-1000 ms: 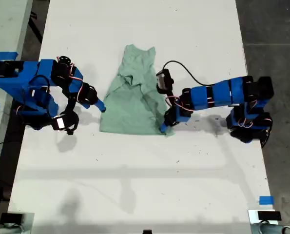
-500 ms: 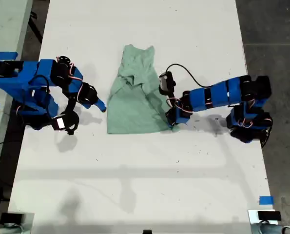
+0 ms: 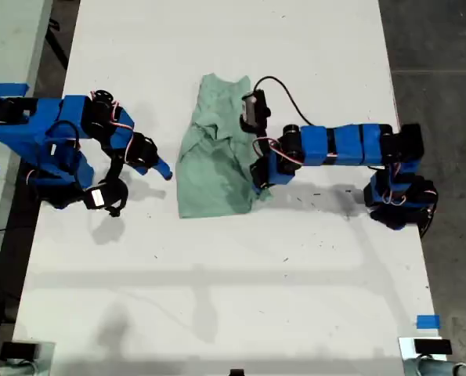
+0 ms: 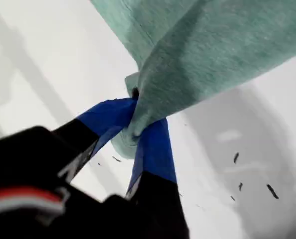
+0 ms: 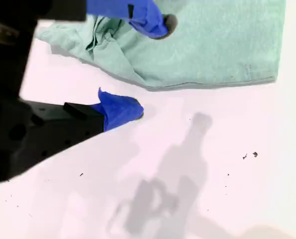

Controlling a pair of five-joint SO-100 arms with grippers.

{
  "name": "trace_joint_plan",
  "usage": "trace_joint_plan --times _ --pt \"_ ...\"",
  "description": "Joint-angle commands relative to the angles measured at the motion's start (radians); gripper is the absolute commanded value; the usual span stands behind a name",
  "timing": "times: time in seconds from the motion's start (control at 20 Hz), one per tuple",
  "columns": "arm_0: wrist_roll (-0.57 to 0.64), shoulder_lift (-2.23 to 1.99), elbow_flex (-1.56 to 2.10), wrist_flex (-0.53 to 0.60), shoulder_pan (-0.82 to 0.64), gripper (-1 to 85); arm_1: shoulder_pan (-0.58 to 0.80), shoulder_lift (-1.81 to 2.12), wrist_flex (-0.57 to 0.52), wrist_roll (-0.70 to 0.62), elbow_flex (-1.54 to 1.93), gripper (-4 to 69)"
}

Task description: Fold tshirt

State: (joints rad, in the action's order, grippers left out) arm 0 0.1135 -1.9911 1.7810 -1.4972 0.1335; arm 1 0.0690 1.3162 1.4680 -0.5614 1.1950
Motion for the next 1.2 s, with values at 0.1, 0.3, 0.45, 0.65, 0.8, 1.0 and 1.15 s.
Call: trace_joint_plan --times 0.1,0.3,0.45,0.65,0.8,1.0,1.15 --pt "-0.002 -0.023 -0.017 0.017 0.002 18.7 -0.012 -0.110 -0.130 0.092 -0.137 -1.9" --pt "0.006 -0.015 -0.023 0.023 -0.002 18.5 0.008 -0.296 -0.284 0.153 -0.143 -1.9" --pt "0.006 -0.009 -0.023 0.025 -0.002 18.5 0.021 -0.394 -0.353 0.181 -0.143 -2.0" --pt "0.006 -0.006 -0.023 0.026 -0.002 19.0 0.029 -0.373 -0.242 0.190 -0.181 20.2" --pt "0.009 -0.006 -0.023 0.028 -0.002 18.9 0.020 -0.261 -0.026 0.193 -0.308 31.1" --pt "0.012 -0.006 -0.023 0.031 -0.005 18.9 0.017 0.000 0.124 0.172 -0.344 31.8" --pt "0.012 -0.003 -0.032 0.031 -0.003 18.9 0.028 0.195 0.155 0.147 -0.253 30.7"
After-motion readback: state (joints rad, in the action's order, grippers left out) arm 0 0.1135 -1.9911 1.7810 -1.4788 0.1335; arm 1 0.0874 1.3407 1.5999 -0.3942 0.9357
